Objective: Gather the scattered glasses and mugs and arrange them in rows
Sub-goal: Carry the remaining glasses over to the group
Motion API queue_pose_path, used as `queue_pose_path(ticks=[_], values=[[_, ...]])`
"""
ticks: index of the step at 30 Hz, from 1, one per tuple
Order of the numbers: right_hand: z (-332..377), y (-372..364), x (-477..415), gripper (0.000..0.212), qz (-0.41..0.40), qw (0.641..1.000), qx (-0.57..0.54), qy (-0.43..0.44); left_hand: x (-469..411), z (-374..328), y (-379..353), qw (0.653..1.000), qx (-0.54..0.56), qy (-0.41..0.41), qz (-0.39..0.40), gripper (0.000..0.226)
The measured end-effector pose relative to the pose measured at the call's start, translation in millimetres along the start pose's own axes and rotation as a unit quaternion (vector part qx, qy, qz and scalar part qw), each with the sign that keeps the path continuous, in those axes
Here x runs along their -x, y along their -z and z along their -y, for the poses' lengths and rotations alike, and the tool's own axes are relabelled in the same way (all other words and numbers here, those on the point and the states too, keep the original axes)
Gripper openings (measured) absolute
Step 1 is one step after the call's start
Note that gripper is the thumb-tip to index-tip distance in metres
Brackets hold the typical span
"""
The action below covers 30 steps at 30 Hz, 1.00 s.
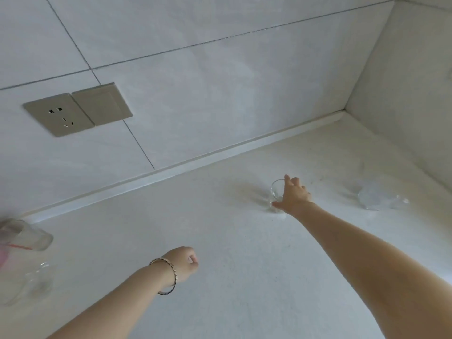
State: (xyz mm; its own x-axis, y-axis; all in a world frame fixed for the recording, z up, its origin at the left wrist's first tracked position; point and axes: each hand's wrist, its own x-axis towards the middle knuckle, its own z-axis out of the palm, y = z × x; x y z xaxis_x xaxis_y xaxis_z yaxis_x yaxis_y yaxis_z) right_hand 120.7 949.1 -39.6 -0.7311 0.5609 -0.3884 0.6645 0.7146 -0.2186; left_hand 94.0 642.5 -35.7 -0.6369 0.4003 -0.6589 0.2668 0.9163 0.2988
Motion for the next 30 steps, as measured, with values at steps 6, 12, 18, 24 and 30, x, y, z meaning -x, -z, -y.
queue_pose_path(ticks=[6, 12, 18, 24, 30], values=[[10.3, -0.7, 7.1, 0.08, -0.014, 1.0, 0.001, -0.017, 10.6, 37.6, -4.1, 0.999, 0.022, 0.049, -0.007, 0.009], [62.9, -22.3, 67.1, 0.084, 0.03, 0.995, 0.036, 0.084, 42.0, 88.6, -9.3, 0.995, 0.049, 0.081, -0.012, 0.008], [164.4, -69.4, 151.4, 0.088, 0.088, 0.975, 0.041, 0.198, 90.5, 182.5, -11.3, 0.989, 0.091, 0.108, -0.036, 0.008], [281.3, -126.2, 241.4, 0.087, 0.112, 0.952, 0.072, 0.275, 158.1, 307.8, -17.4, 0.98, 0.125, 0.146, -0.056, 0.028], [394.7, -186.9, 315.8, 0.09, 0.133, 0.927, 0.088, 0.34, 223.7, 429.0, -26.2, 0.971, 0.143, 0.186, -0.042, 0.011]])
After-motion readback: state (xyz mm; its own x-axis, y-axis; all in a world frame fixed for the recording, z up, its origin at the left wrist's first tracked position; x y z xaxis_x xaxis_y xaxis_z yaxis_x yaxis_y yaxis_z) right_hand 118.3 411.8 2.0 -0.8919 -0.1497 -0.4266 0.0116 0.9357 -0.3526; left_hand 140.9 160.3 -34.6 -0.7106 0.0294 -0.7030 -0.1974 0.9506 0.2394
